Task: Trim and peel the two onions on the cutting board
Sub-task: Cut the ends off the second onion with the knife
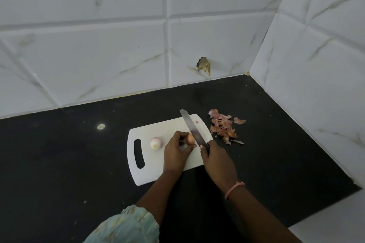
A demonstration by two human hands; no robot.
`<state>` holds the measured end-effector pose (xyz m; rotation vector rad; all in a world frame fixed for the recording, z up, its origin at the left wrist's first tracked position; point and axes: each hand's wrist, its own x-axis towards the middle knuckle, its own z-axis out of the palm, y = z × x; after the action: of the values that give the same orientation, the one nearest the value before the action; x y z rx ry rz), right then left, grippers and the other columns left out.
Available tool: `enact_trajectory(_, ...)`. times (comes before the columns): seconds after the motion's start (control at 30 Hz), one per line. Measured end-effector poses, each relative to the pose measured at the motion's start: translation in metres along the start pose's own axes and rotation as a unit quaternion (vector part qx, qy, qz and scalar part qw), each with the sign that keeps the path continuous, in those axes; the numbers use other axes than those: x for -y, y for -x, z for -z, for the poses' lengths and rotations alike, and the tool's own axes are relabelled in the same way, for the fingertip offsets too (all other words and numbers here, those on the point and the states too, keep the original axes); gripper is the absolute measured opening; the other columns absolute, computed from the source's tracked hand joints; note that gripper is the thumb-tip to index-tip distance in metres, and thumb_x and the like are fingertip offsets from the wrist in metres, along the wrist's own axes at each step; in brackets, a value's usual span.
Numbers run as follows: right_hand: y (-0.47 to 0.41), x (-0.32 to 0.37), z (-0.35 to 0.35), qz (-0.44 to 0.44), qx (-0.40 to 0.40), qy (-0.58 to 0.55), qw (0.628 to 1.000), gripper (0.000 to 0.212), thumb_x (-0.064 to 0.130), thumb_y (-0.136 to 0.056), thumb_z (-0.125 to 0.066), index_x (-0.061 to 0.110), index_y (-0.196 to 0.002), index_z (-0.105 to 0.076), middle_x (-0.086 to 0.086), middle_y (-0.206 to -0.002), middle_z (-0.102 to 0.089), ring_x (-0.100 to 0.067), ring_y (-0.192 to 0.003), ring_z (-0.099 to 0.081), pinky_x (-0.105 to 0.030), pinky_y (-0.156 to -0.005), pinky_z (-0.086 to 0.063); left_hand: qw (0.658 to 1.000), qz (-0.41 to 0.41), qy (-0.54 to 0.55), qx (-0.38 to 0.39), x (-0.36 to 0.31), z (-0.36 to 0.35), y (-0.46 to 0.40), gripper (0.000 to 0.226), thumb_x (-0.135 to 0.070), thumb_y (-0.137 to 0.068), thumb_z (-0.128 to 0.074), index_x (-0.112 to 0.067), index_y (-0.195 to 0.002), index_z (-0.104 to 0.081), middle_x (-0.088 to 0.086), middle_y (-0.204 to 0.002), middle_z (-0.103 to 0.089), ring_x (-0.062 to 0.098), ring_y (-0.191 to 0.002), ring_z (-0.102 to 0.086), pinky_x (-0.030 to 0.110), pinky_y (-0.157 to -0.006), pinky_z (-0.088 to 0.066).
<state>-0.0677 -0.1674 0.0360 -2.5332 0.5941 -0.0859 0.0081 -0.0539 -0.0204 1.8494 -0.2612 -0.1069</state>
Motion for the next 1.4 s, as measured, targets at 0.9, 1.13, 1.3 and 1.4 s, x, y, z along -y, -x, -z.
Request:
enact_trajectory(0.9,-0.033,0.012,-0.002,0.045,0.071,0.176,0.981,0.03,0.034,-0.103,-0.032,0.012,-0.107,-0.052,-0.008,-0.098,-0.066,-0.023,-0.085,-0.066,-0.031,-0.06,-0.043,1.0,0.008,-0.008,-0.007,-0.003,-0.004,0.0,0.021,-0.014,-0.084,-0.074,-0.027,-0.096,-0.061,-0.014,-0.095,-0.067,0.004,-0.091,-0.063,0.03,-0.084,-0.056)
enact_trajectory(1.13,-0.029,0.005,0.0,0.055,0.085,0.153,0.983,0.032,0.037,-0.103,-0.034,0.011,-0.108,-0.051,-0.008,-0.097,-0.064,-0.023,-0.085,-0.065,-0.033,-0.064,-0.046,1.0,0.004,-0.025,-0.007,-0.005,-0.005,0.002,0.02,-0.016,-0.083,-0.073,-0.026,-0.095,-0.06,-0.012,-0.095,-0.066,0.004,-0.089,-0.061,0.032,-0.082,-0.055)
enact_trajectory(1.3,-0.035,0.003,0.009,0.07,0.115,0.146,0.98,0.033,0.036,-0.103,-0.035,0.009,-0.108,-0.053,-0.01,-0.097,-0.064,-0.024,-0.086,-0.063,-0.031,-0.063,-0.04,0.999,0.008,-0.034,-0.008,-0.003,-0.005,0.002,0.022,-0.015,-0.082,-0.074,-0.025,-0.093,-0.058,-0.01,-0.094,-0.065,0.008,-0.089,-0.061,0.038,-0.082,-0.055)
enact_trajectory(1.4,-0.037,0.005,0.013,0.081,0.13,0.159,0.975,0.032,0.035,-0.103,-0.036,0.008,-0.109,-0.052,-0.011,-0.1,-0.064,-0.026,-0.09,-0.064,-0.036,-0.068,-0.046,0.999,0.005,-0.038,-0.011,-0.003,-0.006,0.002,0.021,-0.015,-0.082,-0.074,-0.025,-0.093,-0.058,-0.009,-0.094,-0.064,0.008,-0.088,-0.061,0.038,-0.082,-0.055)
